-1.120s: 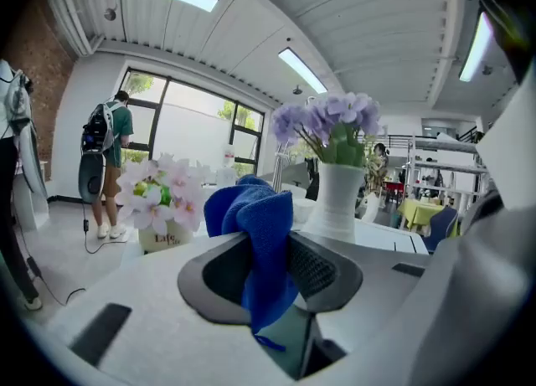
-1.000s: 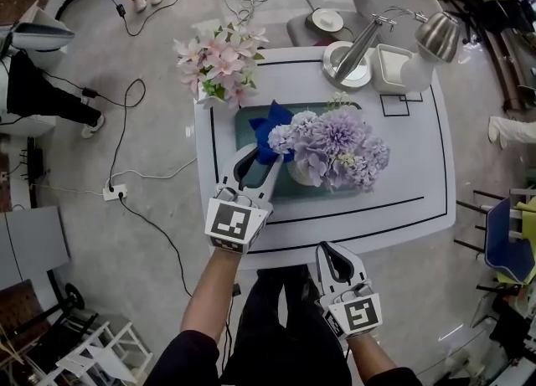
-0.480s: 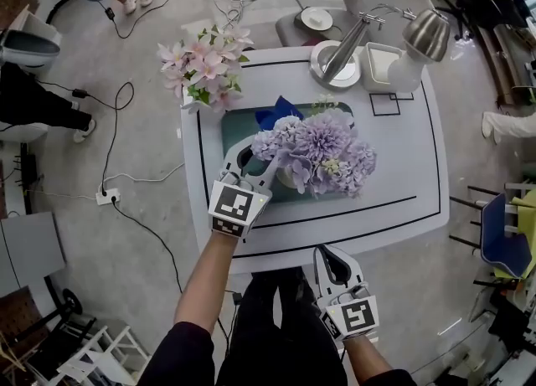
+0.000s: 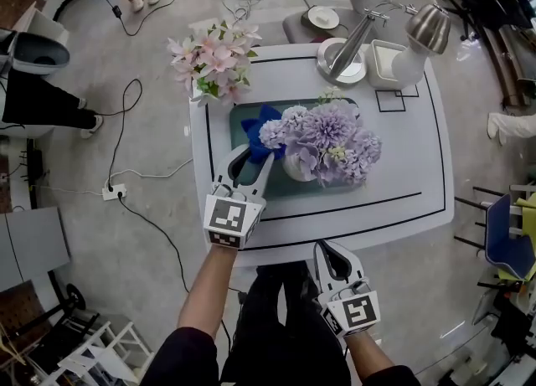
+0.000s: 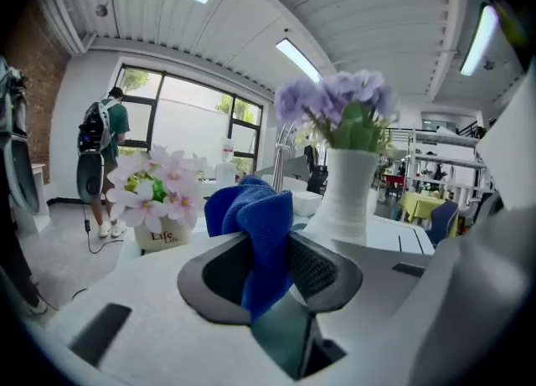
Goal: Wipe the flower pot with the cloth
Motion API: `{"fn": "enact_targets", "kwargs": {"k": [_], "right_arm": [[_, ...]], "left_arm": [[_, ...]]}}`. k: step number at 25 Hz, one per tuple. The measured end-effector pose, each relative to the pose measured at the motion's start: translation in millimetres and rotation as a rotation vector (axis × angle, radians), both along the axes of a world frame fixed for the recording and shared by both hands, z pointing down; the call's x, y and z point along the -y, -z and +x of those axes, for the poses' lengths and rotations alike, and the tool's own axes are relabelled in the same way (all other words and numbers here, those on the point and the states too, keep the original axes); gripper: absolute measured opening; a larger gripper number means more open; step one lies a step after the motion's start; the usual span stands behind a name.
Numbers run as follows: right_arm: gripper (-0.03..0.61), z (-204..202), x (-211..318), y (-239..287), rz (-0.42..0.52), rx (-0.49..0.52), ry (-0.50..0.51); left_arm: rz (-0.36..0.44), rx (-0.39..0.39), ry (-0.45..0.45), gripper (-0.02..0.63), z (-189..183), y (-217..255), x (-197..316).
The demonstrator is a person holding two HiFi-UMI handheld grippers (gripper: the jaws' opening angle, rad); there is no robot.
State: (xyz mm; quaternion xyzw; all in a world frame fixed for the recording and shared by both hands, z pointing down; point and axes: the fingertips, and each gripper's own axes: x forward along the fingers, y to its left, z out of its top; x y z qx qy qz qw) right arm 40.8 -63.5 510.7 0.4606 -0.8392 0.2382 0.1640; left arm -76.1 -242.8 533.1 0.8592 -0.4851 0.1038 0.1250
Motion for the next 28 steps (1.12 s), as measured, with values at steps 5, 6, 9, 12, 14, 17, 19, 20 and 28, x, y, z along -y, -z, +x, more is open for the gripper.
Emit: {"fn": "enact_targets", "kwargs": {"k": [5,6,9,12,14,17,19,20,28], "right_arm": [[0.009,-4.1,-9.0,-0.2,-0.002,0.016,-0.005],[0.009,-5.1,-11.5,1.2,0.001,0.016,-0.003],[0.009,-4.6,-19.5,3.7,0.006,0.018,-0.002],[0.009,2.4,-27.3,2.4,0.002,0.019,-0.023],[0.009,7.2,-32.9,2.4,0.003,0.019,-0.030],[0.009,17.1,-41.9,2.4,-0.005,0.024,-0.058],[0.009,24.0,-46.3,2.3,-0.007,0.024,-0.072],[0.009,27.1,-48.3,2.3,-0.009,0.024,-0.079],[0.009,38.6,-54.4,6.1,0.000,0.040,-0.106]], "left_arm": [[0.067,-0.077,0.069,0.126,-0.6,36.7,-44.9],[0.071,-0.072,0.071,0.126,3.0,39.6,-51.8],[0.054,-0.073,0.049,0.126,20.5,40.1,-69.5],[0.008,-0.075,0.023,0.126,36.7,23.6,-80.7],[-0.021,-0.056,0.014,0.126,43.1,9.2,-84.7],[-0.044,0.012,-0.017,0.126,48.0,-14.7,-89.4],[-0.070,0.045,-0.033,0.126,49.9,-29.4,-92.4],[-0.089,0.054,-0.037,0.126,50.6,-35.8,-94.3],[-0.027,0.027,-0.035,0.126,55.2,-12.0,-119.6]]}}
